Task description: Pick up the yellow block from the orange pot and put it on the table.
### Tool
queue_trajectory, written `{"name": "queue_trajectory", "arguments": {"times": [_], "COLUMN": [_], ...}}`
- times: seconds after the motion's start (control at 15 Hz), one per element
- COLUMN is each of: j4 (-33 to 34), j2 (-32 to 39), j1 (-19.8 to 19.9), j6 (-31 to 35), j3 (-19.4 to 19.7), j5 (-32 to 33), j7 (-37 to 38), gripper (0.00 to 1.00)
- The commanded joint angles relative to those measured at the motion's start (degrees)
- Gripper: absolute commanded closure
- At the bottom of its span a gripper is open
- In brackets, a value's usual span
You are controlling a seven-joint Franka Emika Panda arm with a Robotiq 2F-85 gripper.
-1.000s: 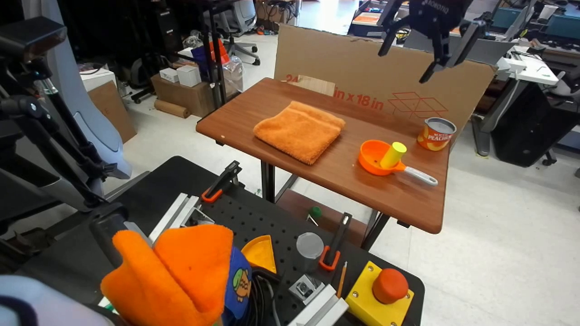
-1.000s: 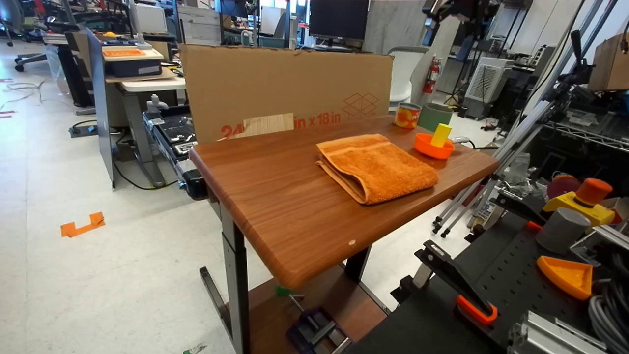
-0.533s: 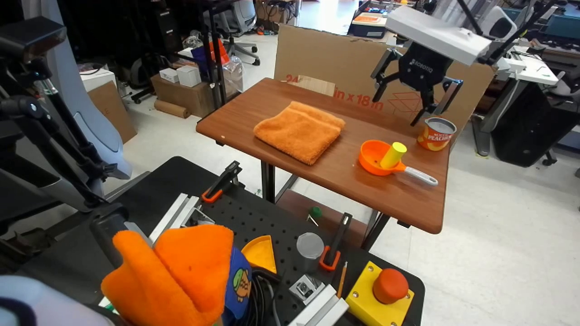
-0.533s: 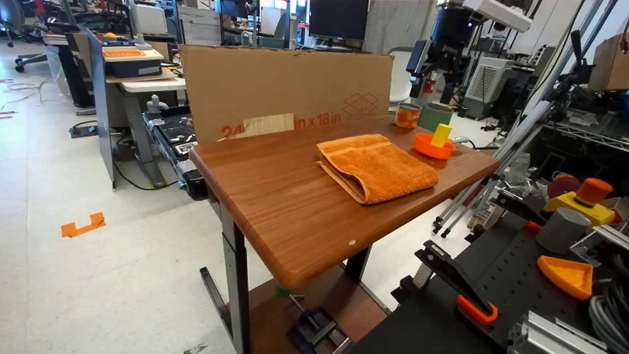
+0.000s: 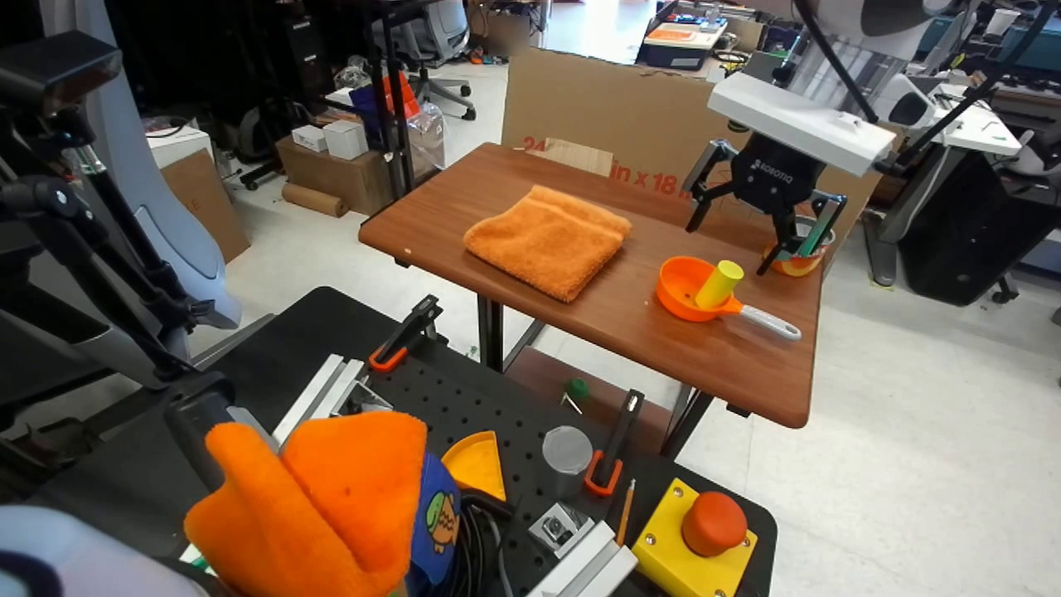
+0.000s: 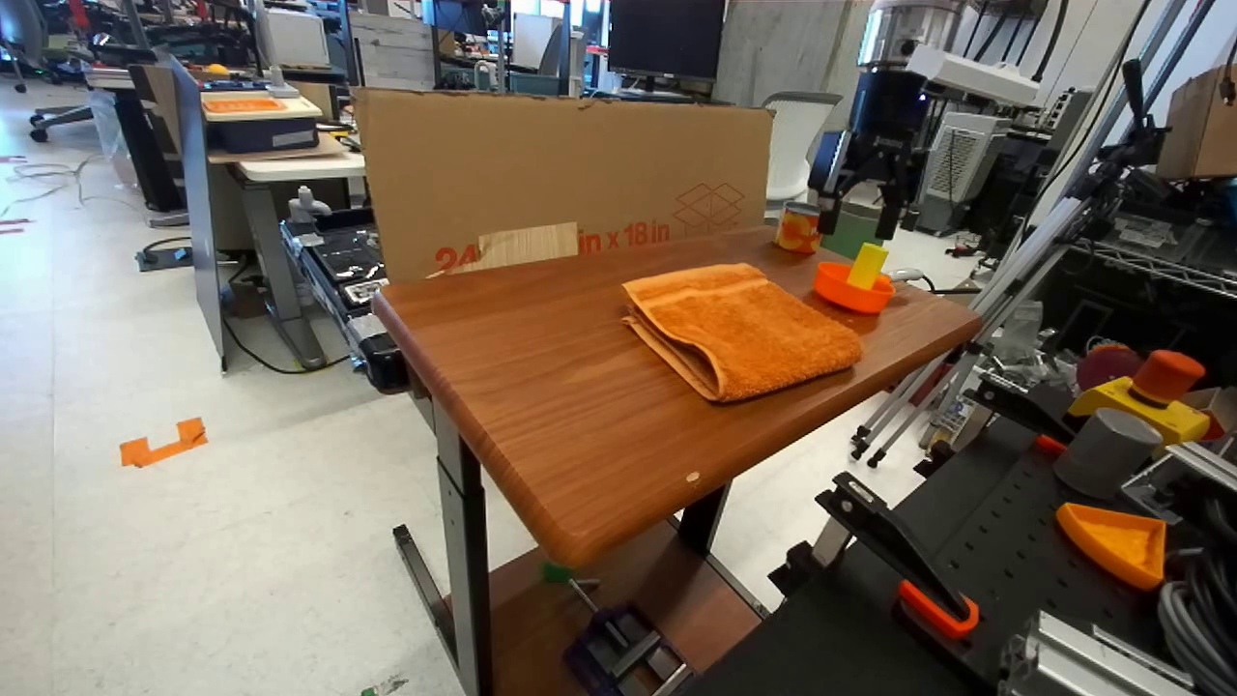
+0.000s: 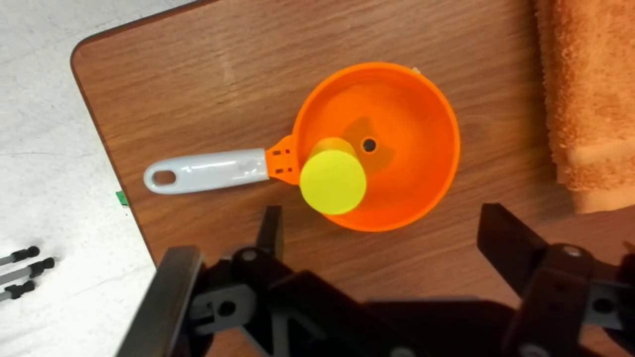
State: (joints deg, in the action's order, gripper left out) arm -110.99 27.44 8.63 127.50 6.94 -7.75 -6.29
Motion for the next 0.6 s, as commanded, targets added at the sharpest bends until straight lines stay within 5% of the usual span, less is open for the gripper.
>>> {"name": "queue_trajectory", "arguments": {"times": [0.0, 0.13, 0.2, 0.53], "j4": [-0.7, -0.7, -0.7, -0.7], "j2": [0.4, 0.7, 0.7, 0.8], "j1": [1.5, 1.7, 1.8, 1.8], "j6": [1.5, 1.4, 1.2, 1.5], "j3": [-0.8, -0.8, -0.8, -0.7], "j5": [0.3, 0.4, 0.2, -0.1], "j7": [-1.1, -0.8, -0.7, 0.5], "gripper": [0.00, 0.00, 0.25, 0.54]}}
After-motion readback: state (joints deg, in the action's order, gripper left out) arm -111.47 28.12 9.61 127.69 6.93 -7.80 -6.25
